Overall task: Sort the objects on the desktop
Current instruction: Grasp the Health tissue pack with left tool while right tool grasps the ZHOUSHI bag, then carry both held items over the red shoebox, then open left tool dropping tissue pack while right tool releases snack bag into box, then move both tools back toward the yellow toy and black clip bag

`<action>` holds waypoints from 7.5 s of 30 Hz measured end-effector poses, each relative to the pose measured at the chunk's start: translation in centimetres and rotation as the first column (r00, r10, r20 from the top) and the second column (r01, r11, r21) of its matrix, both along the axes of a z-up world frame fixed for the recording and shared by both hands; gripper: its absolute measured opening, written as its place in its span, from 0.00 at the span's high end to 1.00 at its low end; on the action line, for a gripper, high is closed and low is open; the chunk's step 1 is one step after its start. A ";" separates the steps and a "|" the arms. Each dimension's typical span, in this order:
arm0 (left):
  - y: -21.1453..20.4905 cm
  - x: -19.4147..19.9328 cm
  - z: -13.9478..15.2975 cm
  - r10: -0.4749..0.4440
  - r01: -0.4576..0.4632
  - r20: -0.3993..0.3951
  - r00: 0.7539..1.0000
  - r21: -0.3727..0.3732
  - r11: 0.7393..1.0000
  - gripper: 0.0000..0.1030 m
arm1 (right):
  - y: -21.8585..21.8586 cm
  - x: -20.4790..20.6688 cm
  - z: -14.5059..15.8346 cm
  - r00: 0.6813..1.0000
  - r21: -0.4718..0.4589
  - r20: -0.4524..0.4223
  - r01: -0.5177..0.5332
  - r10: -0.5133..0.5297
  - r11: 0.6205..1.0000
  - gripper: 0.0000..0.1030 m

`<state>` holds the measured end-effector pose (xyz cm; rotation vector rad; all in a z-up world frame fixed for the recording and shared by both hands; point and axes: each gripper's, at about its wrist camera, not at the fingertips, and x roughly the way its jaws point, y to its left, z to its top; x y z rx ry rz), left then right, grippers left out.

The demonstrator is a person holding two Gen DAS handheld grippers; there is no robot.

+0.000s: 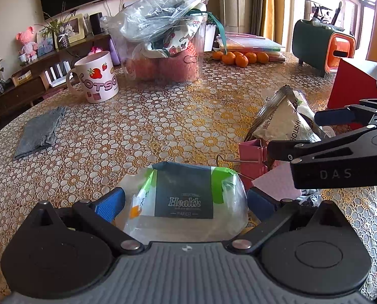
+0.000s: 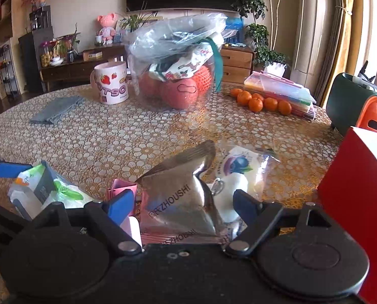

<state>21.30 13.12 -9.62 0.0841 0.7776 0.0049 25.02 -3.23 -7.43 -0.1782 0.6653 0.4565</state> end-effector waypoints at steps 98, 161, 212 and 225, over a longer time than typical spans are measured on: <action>-35.4 5.4 11.7 -0.552 0.551 0.132 0.823 0.049 0.833 0.91 | -35.4 1.6 8.5 0.932 0.151 -0.113 0.358 -0.344 0.921 0.53; -32.0 3.3 9.6 -0.513 0.506 0.011 0.859 -0.179 0.844 0.30 | -33.9 2.1 8.5 0.934 0.089 -0.235 0.297 -0.270 0.951 0.31; -7.2 -12.3 7.9 -0.221 0.232 0.126 0.967 -0.081 0.969 0.00 | -11.9 -11.1 9.1 0.993 0.139 -0.116 0.023 -0.007 0.990 0.08; -4.9 -9.9 3.9 -0.239 0.243 0.081 0.968 -0.046 0.969 0.00 | -6.6 -9.5 6.1 0.982 0.108 -0.184 -0.011 0.031 0.994 0.08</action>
